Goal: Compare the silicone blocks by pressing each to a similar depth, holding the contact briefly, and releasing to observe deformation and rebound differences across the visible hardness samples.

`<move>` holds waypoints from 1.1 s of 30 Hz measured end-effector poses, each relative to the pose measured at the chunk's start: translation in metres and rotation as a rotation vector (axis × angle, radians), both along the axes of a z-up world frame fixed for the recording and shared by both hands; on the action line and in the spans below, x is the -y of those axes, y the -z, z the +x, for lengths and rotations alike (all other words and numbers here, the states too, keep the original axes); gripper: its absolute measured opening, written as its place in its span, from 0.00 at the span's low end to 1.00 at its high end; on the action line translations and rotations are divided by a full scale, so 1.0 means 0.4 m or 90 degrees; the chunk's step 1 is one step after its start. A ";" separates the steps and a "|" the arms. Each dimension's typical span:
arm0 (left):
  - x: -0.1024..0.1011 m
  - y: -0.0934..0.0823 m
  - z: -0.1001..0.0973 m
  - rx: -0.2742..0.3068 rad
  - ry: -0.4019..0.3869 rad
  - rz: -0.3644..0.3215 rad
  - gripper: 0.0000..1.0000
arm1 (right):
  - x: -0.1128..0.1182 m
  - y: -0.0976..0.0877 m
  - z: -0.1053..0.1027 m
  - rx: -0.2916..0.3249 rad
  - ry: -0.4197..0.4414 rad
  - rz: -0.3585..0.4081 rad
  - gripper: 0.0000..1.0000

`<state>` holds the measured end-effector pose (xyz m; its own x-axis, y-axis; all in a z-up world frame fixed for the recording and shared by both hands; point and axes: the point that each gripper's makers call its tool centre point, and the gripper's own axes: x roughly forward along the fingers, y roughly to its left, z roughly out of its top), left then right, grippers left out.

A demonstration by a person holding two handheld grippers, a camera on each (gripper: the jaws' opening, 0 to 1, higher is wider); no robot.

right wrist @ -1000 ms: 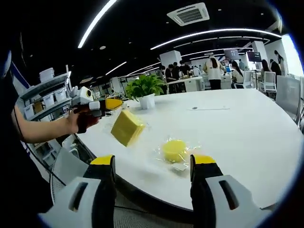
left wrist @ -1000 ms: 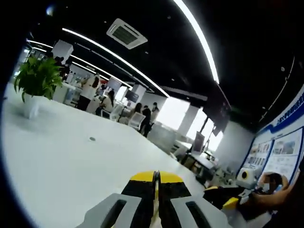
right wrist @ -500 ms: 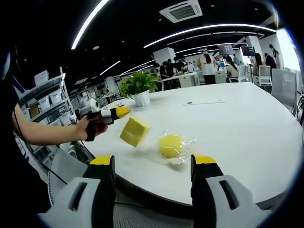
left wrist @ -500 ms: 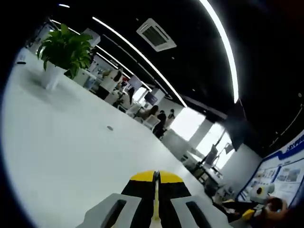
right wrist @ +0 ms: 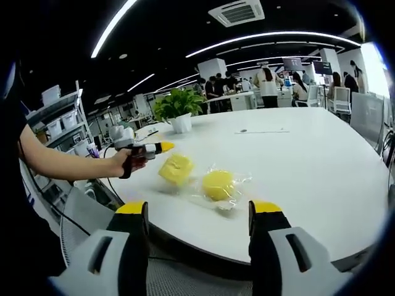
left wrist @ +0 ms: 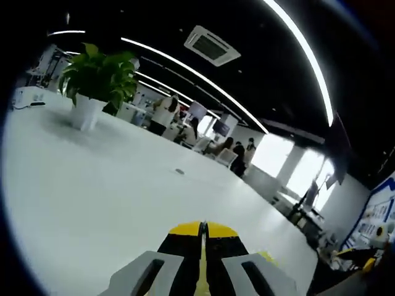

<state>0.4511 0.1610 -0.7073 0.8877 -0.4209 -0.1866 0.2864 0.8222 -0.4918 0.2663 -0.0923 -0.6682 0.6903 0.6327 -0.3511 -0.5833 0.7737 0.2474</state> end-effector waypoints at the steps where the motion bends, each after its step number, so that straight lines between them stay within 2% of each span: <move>1: -0.004 0.007 0.004 -0.003 -0.003 0.002 0.00 | 0.000 0.001 -0.001 -0.002 -0.001 -0.001 0.61; 5: -0.017 0.037 0.017 -0.012 -0.016 0.027 0.00 | 0.003 0.004 -0.006 -0.008 0.000 -0.005 0.61; 9: -0.033 0.085 0.025 -0.035 -0.022 0.066 0.00 | 0.000 0.006 -0.013 -0.013 -0.003 -0.009 0.62; 18: -0.048 0.118 0.028 -0.040 -0.034 0.098 0.00 | -0.010 0.018 -0.028 -0.028 -0.009 -0.008 0.63; 20: -0.051 0.135 0.024 -0.043 -0.029 0.128 0.01 | -0.010 0.018 -0.029 -0.029 -0.010 -0.008 0.63; 22: -0.059 0.140 0.024 -0.048 -0.038 0.128 0.02 | -0.012 0.012 -0.029 -0.030 -0.013 -0.002 0.64; 24: -0.064 0.139 0.023 -0.053 -0.047 0.118 0.06 | -0.012 0.008 -0.029 -0.024 -0.018 -0.003 0.64; 27: -0.061 0.131 0.019 -0.048 -0.048 0.114 0.21 | -0.013 0.010 -0.030 -0.020 -0.021 -0.011 0.64; 31: -0.051 0.114 0.006 -0.025 -0.028 0.148 0.29 | -0.019 0.016 -0.031 -0.024 -0.023 -0.004 0.65; 33: -0.052 0.110 0.000 -0.011 -0.014 0.185 0.35 | -0.023 0.020 -0.032 -0.025 -0.025 -0.003 0.65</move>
<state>0.4509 0.1820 -0.7515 0.8918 -0.3281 -0.3114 0.2604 0.9353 -0.2397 0.2536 -0.0833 -0.6760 0.6508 0.6570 -0.3805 -0.6033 0.7518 0.2663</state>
